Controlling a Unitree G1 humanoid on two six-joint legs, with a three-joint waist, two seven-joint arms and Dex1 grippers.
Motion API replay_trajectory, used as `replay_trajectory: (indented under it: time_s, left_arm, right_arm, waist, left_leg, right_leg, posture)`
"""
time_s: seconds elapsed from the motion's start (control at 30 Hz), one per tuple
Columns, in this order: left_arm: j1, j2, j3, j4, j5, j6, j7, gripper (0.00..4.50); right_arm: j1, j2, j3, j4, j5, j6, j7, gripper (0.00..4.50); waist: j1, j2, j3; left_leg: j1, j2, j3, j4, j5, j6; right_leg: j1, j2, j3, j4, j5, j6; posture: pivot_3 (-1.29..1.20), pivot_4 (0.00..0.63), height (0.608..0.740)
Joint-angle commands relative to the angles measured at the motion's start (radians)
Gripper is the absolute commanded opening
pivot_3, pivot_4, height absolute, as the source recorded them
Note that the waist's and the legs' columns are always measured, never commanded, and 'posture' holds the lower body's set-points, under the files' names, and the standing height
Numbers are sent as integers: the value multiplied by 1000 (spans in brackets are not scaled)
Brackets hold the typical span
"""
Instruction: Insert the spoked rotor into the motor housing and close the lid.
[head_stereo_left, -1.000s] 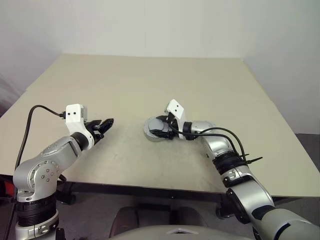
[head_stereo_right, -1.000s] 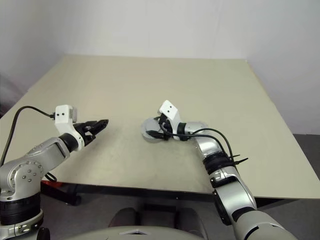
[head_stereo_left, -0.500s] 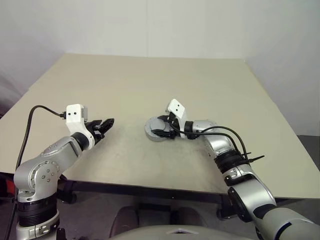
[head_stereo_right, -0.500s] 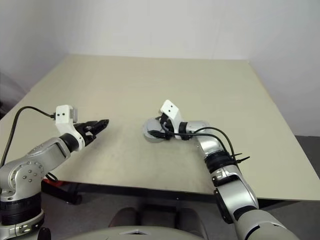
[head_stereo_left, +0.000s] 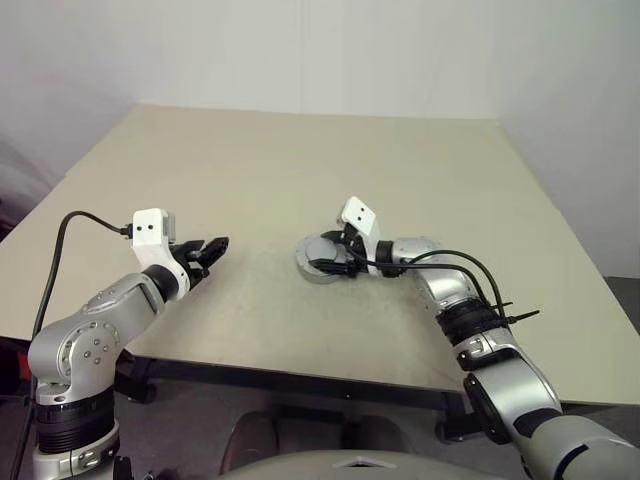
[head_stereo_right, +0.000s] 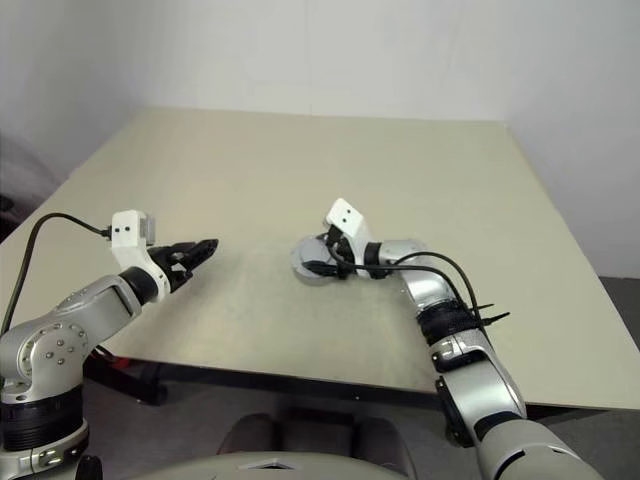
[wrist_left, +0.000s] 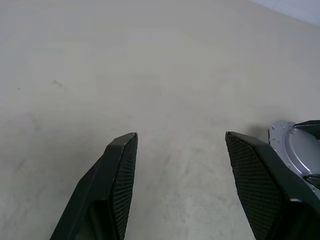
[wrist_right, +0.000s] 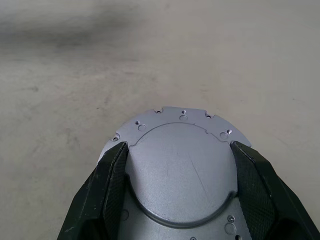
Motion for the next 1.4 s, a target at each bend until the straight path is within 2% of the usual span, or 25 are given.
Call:
replay_trajectory:
  time_s: [0.03, 0.33, 0.7, 1.07, 1.23, 1.37, 1.4]
  left_arm:
    - [-12, 5, 15, -26, -7, -9, -3, 3018]
    - [-11, 5, 17, -27, -8, -8, -2, 3018]
    - [-9, 6, 17, -30, -10, -7, -3, 3018]
    - [-28, -9, 2, -22, -11, -5, 3, 3018]
    - [-84, -75, -40, 1, -25, 6, 20, 3018]
    - [-206, -198, -44, 108, -64, 0, 51, 3018]
    - [-239, -229, -40, 151, -74, -4, 56, 2809]
  right_arm:
    - [39, -60, 2, 36, -35, 58, 0, 3149]
    - [51, -89, -10, 45, -28, 64, 3, 3149]
    - [36, -78, -91, 6, 92, 174, 10, 3149]
    - [69, -89, -12, 3, 15, 46, -7, 3149]
    - [65, -78, 4, 20, -2, 31, -30, 3149]
    - [63, -73, 8, 23, -1, 31, -33, 3149]
    - [63, -73, 10, 24, -1, 30, -33, 3149]
  waist:
    - [5, 0, 0]
    - [21, 0, 0]
    - [28, 0, 0]
    - [36, 0, 0]
    - [36, -1, -1]
    - [35, -1, -1]
    - [35, -1, -1]
  left_leg:
    - [0, 0, 0, 0, 0, 0]
    - [0, 0, 3, 0, 0, 0]
    - [-1, -1, 7, -1, 0, 1]
    - [-4, 0, 8, -2, 0, 2]
    - [-3, 0, 9, -2, 0, 2]
    - [0, 10, 23, -2, 3, 1]
    - [0, 10, 24, -2, 3, 1]
  right_leg:
    - [0, 0, 0, 0, 0, 0]
    - [1, -1, 0, -2, 0, 0]
    - [0, -1, 0, -3, 0, 0]
    - [-4, -1, 0, -3, 0, 1]
    - [-2, -2, 0, -3, 0, 1]
    - [0, -2, 0, -3, 0, 1]
    - [1, -2, 0, -3, 0, 2]
  posture:
    - [0, 0, 740]
    - [0, 0, 740]
    - [0, 0, 740]
    - [0, 0, 740]
    - [0, 0, 740]
    - [0, 0, 740]
    - [0, 0, 740]
